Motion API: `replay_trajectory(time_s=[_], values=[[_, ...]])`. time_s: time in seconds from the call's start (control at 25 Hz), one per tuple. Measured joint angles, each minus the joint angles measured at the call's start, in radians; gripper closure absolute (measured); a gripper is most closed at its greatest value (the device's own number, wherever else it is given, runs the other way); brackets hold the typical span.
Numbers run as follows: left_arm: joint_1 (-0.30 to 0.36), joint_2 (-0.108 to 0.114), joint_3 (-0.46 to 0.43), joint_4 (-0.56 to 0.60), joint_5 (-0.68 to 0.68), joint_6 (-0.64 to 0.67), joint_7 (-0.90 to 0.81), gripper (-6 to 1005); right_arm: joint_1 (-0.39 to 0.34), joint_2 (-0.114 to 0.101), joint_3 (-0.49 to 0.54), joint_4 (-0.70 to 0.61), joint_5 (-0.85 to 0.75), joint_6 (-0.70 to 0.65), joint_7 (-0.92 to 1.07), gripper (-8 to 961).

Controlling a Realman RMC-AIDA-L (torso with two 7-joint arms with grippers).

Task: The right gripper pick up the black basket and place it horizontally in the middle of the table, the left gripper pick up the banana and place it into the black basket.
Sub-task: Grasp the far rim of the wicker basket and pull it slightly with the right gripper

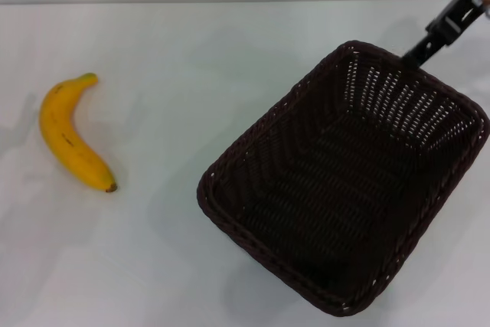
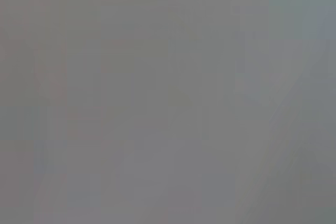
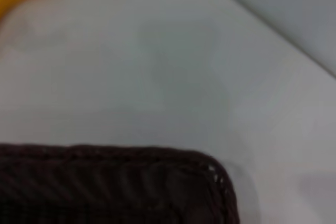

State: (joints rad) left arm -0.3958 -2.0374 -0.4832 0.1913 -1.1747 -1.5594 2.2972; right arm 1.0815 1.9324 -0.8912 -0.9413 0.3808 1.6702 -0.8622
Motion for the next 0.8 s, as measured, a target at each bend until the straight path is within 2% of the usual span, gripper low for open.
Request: replay_trajectory(time_s=[0.08,0.16,0.48,0.6,0.8], values=[[0.001,0.000,0.000,0.000,0.000,0.000,0.002,214,0.028,0.018,0.000,0.028,-0.064,-0.002,0.014,177],[0.001,0.000,0.001,0.000,0.000,-0.001,0.003,214,0.046,0.024,0.000,0.057,-0.097,-0.011,0.025,179],[0.001,0.004,0.004,0.000,0.000,0.005,0.017,215,0.109,0.033,-0.009,0.256,-0.170,-0.119,0.054,187],[-0.001,0.005,0.004,0.000,0.000,0.005,0.017,215,0.126,0.042,-0.040,0.314,-0.174,-0.154,0.058,190],[-0.003,0.006,0.008,0.000,0.000,0.008,0.019,215,0.134,0.063,-0.120,0.333,-0.177,-0.171,0.072,195]])
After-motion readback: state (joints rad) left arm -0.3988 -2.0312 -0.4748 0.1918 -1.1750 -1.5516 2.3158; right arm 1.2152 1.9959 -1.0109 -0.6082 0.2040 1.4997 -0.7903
